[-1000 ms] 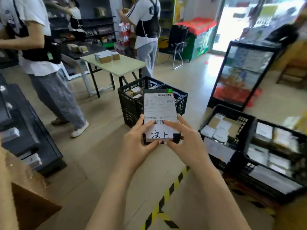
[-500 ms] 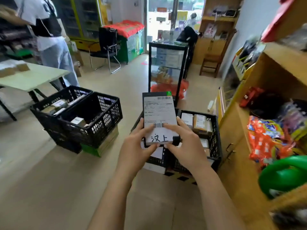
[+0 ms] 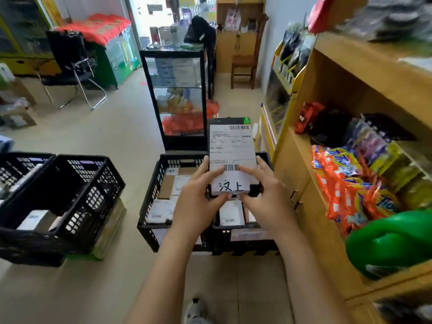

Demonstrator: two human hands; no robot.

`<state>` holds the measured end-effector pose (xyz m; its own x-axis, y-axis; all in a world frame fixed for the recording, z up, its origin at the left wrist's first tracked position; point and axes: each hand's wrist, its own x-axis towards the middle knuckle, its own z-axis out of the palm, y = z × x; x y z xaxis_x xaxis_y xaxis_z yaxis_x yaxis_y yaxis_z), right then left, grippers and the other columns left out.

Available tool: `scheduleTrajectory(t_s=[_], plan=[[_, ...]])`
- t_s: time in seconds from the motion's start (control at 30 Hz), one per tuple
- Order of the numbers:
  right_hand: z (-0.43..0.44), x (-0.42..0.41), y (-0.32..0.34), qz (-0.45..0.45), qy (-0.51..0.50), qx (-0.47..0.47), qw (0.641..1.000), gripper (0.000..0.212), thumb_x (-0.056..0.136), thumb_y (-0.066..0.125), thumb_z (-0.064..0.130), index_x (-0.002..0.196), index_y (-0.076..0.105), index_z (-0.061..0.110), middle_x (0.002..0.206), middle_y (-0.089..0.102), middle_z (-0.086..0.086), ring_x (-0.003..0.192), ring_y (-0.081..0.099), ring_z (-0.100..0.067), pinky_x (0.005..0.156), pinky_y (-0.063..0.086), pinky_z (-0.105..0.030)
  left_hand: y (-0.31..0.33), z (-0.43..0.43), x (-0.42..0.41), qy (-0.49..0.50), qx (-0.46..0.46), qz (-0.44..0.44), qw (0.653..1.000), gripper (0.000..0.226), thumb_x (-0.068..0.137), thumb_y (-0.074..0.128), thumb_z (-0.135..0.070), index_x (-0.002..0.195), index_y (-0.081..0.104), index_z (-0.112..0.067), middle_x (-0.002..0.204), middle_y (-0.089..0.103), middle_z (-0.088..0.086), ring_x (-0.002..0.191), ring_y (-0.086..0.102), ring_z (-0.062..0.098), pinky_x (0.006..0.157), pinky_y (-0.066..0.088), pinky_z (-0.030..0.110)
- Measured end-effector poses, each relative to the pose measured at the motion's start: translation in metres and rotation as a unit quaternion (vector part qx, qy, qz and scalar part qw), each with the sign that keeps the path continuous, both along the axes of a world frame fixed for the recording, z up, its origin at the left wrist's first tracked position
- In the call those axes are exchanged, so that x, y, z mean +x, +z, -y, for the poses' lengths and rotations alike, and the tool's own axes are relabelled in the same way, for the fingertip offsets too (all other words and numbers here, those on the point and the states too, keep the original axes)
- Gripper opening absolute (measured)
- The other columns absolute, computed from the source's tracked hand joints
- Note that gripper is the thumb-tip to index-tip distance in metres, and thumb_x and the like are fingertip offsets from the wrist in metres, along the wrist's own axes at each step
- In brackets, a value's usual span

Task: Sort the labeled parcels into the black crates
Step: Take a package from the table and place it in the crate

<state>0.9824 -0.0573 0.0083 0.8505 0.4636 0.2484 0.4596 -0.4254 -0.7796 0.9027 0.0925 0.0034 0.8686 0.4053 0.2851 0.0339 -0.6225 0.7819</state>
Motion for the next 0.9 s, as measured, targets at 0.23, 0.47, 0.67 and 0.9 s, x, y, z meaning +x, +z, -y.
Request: scheduleTrajectory(t_s=[0.23, 0.47, 0.67, 0.9], plan=[[-0.045, 0.073, 0.002, 0.009, -0.083, 0.022, 0.996, 0.060, 0.079, 0.078, 0.010, 0.126, 0.059, 0.042, 0.156, 0.033, 0.006, 0.141, 0.035, -0.010, 0.111, 0.038, -0.029, 0.007, -0.056, 0.094, -0.074, 0.023, -0.001, 0.997, 0.061, 0.079, 0.079, -0.025, 0.132, 0.054, -0.042, 0.155, 0.027, -0.017, 0.130, 0.047, 0.005, 0.091, 0.041, 0.010], [-0.060, 0.118, -0.014, -0.029, -0.138, -0.011, 0.990, 0.061, 0.080, 0.075, 0.008, 0.128, 0.058, 0.041, 0.157, 0.028, 0.010, 0.139, 0.035, -0.008, 0.101, 0.036, -0.015, -0.018, -0.077, 0.165, -0.148, -0.022, -0.011, 0.989, 0.062, 0.077, 0.081, -0.018, 0.132, 0.057, -0.035, 0.156, 0.030, -0.007, 0.134, 0.042, 0.008, 0.105, 0.046, 0.036], [-0.058, 0.172, -0.033, -0.050, -0.144, -0.035, 0.988, 0.060, 0.081, 0.073, 0.007, 0.131, 0.058, 0.038, 0.157, 0.027, 0.013, 0.137, 0.038, -0.009, 0.092, 0.034, -0.010, -0.044, -0.077, 0.219, -0.144, -0.043, -0.024, 0.988, 0.068, 0.075, 0.082, -0.021, 0.136, 0.052, -0.032, 0.154, 0.032, -0.009, 0.137, 0.038, 0.007, 0.108, 0.042, 0.032], [-0.054, 0.263, -0.069, -0.089, -0.078, -0.044, 0.992, 0.062, 0.080, 0.074, 0.003, 0.130, 0.058, 0.035, 0.157, 0.029, 0.009, 0.140, 0.033, -0.011, 0.093, 0.027, 0.002, -0.078, -0.057, 0.283, -0.068, -0.076, -0.056, 0.993, 0.066, 0.074, 0.081, -0.036, 0.134, 0.053, -0.036, 0.152, 0.031, -0.015, 0.135, 0.041, 0.009, 0.107, 0.044, 0.038]])
